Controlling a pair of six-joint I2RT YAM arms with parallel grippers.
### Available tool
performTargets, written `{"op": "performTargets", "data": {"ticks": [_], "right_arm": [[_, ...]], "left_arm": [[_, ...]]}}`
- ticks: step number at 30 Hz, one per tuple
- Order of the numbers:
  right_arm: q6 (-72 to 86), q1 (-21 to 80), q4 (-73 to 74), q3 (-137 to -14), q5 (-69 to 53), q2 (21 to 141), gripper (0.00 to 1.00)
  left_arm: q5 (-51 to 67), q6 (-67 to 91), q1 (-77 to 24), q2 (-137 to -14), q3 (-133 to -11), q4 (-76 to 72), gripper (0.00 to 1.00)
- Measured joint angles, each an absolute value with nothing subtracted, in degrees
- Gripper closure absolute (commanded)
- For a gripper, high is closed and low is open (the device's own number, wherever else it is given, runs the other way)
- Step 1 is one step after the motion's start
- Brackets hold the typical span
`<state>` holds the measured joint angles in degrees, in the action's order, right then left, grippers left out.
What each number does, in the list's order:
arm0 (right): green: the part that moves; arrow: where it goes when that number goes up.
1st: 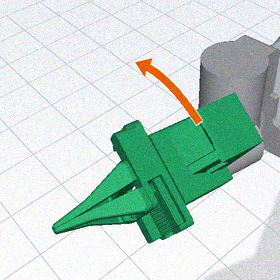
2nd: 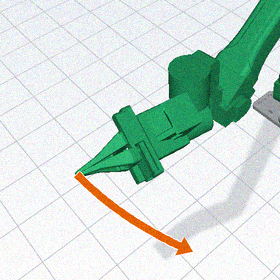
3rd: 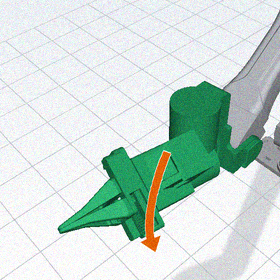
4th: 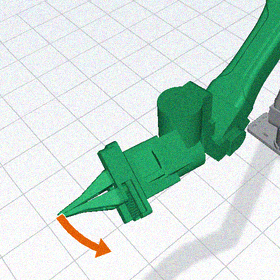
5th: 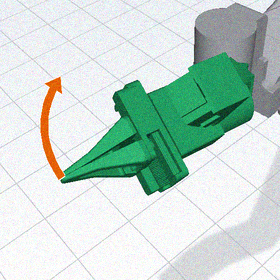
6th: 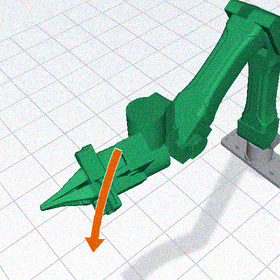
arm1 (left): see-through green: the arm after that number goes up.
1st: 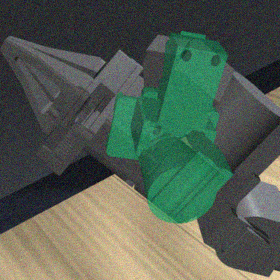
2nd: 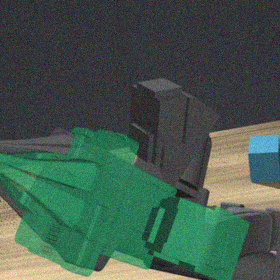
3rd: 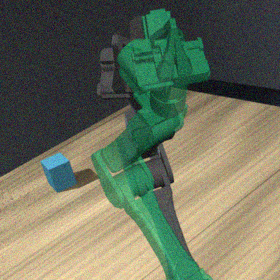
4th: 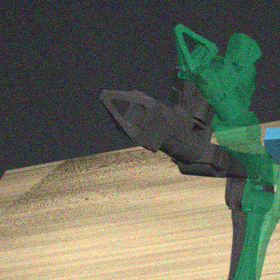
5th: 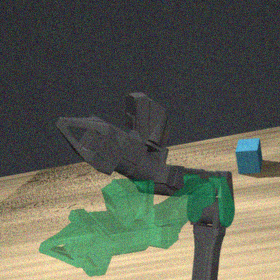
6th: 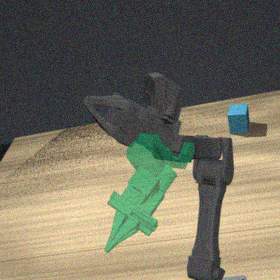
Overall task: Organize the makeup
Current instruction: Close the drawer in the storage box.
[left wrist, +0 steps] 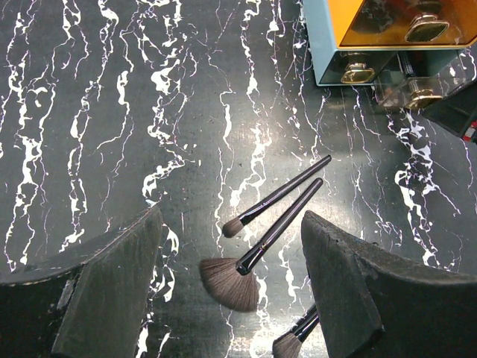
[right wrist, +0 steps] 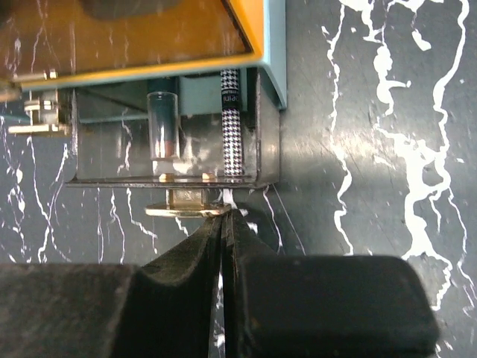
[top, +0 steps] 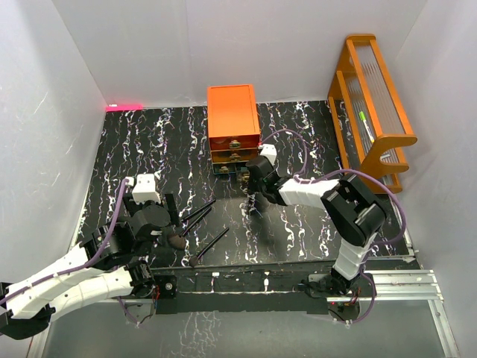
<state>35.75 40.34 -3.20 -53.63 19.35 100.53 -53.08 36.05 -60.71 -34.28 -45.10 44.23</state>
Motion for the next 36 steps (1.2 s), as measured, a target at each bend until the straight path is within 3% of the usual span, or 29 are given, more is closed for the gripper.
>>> {"op": "performTargets", "data": {"ticks": [23, 36], "right_arm": [[34.54, 38.46, -5.3, -58.74, 18.15, 106.04, 0.92], [34.35, 38.46, -17.5, -54.83, 18.0, 106.02, 0.92]], "left_arm": [[-53.41, 36.49, -60.71, -34.2, -45.1, 44.99, 0.26], [-53.43, 36.47, -60.71, -34.2, -45.1, 44.99, 0.26]]}}
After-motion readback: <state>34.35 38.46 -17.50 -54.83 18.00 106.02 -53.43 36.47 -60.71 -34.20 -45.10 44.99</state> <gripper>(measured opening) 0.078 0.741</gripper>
